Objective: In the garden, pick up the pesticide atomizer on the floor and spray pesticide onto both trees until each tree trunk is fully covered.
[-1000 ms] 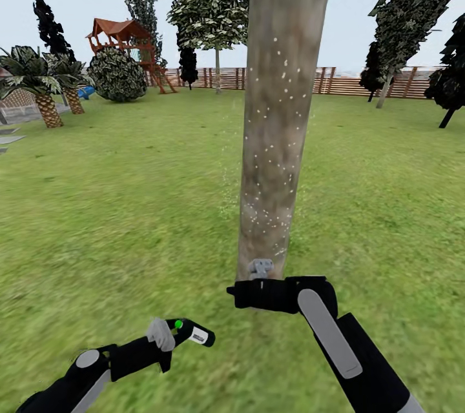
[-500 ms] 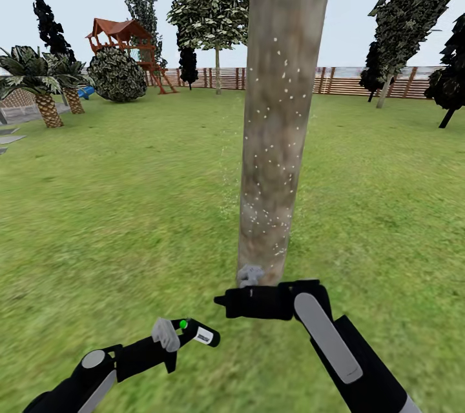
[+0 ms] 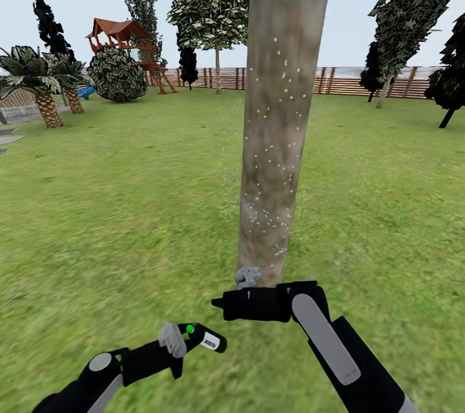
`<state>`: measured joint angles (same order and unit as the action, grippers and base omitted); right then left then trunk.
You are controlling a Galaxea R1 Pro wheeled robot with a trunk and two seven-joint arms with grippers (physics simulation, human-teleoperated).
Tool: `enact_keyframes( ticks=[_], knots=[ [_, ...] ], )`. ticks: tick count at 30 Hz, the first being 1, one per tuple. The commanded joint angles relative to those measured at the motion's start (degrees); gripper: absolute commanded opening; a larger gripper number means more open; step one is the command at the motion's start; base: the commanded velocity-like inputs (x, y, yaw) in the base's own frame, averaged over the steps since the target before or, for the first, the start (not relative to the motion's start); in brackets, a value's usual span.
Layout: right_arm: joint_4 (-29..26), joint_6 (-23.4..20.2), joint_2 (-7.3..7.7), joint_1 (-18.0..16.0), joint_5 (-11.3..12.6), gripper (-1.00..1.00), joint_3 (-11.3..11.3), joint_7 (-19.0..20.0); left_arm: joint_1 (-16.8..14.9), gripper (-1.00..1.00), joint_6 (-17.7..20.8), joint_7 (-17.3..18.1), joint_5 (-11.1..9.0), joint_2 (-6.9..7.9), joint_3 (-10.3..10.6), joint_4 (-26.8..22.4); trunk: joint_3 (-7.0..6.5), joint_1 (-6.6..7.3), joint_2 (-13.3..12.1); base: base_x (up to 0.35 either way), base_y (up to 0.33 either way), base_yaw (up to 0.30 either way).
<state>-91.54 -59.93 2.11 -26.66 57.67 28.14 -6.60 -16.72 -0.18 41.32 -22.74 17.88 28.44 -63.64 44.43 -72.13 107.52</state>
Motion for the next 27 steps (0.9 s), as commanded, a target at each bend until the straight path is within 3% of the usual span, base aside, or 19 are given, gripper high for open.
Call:
enact_keyframes(
  ticks=[1, 23, 27],
  knots=[
    [-0.05, -0.07, -0.01, -0.05, 0.58, -1.0, 0.11, -0.6, -0.06, -1.0, -0.08, -0.14, -0.38, 0.03, 0.3, 0.01, 0.05, 0.01, 0.03, 0.0, 0.0, 0.0],
    [0.23, -0.07, -0.25, -0.05, 0.42, -1.0, 0.33, -0.83, -0.06, -1.0, -0.08, -0.24, -0.22, -0.64, 0.59, 0.01, 0.05, 0.01, 0.03, 0.0, 0.0, 0.0],
    [0.53, -0.07, -0.28, -0.06, 0.18, -1.0, 0.34, -1.02, -0.06, -1.0, 0.0, -0.23, 3.17, -1.75, 0.37, 0.01, 0.05, 0.01, 0.03, 0.0, 0.0, 0.0]
  ],
)
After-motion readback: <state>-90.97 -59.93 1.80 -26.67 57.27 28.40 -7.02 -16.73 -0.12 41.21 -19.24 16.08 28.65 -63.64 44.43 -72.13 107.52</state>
